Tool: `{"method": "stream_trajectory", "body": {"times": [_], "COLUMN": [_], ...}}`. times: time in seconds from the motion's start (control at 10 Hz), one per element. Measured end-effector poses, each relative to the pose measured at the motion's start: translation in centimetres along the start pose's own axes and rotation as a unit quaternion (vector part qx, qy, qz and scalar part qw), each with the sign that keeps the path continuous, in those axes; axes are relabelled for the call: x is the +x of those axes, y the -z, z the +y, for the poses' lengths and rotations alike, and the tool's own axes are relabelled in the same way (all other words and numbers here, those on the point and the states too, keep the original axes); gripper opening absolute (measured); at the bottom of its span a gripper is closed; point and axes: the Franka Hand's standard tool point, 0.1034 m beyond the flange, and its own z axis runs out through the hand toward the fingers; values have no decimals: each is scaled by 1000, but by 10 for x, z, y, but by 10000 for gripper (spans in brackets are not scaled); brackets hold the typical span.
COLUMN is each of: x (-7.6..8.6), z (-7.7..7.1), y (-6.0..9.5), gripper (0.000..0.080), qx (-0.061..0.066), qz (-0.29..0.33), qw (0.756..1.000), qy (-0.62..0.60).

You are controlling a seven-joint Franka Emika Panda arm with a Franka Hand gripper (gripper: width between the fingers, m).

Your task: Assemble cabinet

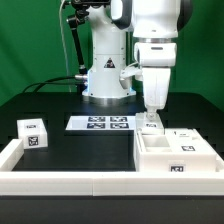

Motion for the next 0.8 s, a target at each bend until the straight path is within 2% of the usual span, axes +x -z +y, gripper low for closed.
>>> {"method": "stream_trajectory", "body": {"times": [0.3,0.8], "x": [-1,-2], "z": [4,3], "y": [2,-2], "gripper": [68,68], "qx": [0,12], "qz": [-1,-5], "qw": [1000,1000], "qy": [0,3]}}
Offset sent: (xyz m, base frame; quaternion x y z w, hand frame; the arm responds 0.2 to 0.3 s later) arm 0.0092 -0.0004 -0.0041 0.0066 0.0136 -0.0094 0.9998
